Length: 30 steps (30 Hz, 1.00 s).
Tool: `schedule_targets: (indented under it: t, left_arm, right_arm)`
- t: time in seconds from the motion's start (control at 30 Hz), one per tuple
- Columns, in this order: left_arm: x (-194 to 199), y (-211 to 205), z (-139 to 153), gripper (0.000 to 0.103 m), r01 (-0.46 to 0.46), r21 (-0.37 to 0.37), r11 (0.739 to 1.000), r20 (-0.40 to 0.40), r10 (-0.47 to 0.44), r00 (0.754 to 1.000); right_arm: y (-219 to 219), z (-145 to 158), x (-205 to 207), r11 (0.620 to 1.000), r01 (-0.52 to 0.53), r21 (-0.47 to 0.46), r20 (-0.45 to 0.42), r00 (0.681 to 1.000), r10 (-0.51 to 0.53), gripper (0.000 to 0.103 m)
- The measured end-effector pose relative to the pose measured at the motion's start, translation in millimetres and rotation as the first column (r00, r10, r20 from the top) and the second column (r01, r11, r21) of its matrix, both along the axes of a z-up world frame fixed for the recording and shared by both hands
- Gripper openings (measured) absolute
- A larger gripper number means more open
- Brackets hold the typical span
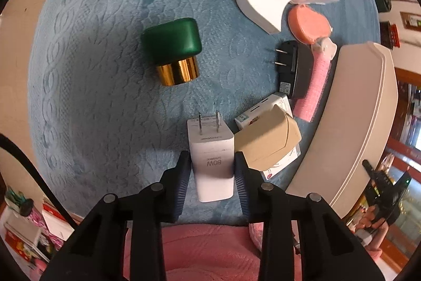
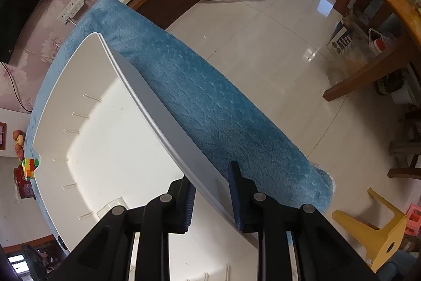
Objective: Organize rigid objects
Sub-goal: 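Carry the white charger into the tray and release it with the left gripper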
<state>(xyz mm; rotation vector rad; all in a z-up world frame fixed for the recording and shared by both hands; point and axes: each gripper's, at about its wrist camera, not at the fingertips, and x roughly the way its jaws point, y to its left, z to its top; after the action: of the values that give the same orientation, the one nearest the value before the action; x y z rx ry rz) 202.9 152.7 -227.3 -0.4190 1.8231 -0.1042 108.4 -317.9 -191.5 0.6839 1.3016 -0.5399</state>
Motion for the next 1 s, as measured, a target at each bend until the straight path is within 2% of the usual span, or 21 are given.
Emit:
schedule_targets:
  t: [0.17,0.27,0.4,0.53,0.63,0.87,1.0]
  left_arm:
    - [-13.7,2.2,6.2,0.035,-0.018,0.029,0.999,0.009,0.018,1.000]
    - [-23.0,-0.1,15.1,0.035,-0.038,0.038,0.999,0.025,0.037,0.999]
    - [-37.9,-2.4,31.0,0.035,-0.067,0.057,0.996,0.060,0.064,0.996]
    - [-53.1,-7.3,52.3,0.035,-0.096,0.075,0.993,0.107,0.088,0.990]
    - [-59.6,-13.4,69.9,0.035,-0.121,0.067,0.990,0.136,0.112,0.984]
    - [-69.1,-38.3,112.0,0.035,-0.112,0.087,0.990,0.239,0.089,0.967]
    - [-64.3,-63.9,129.7,0.035,-0.097,0.079,0.992,0.279,0.072,0.958]
  right_arm:
    - [-3.0,-6.3,-0.9,1.000,0.002,0.027,-0.033,0.999,-0.001,0.024]
    - [-3.9,-16.9,-3.6,0.997,0.006,0.077,-0.066,0.998,-0.001,0.024]
    - [-5.8,-19.6,-3.4,0.991,-0.045,0.127,-0.057,0.997,0.052,0.023]
    - [-9.3,-21.5,-1.3,0.985,-0.088,0.146,-0.073,0.992,0.100,0.015]
    - [-11.2,-23.2,-0.7,0.978,-0.132,0.161,-0.067,0.987,0.144,0.013]
    - [-7.7,-23.2,3.2,0.948,-0.272,0.165,-0.053,0.957,0.284,0.012]
    - [-5.6,-23.4,6.7,0.917,-0.363,0.165,-0.054,0.925,0.376,0.012]
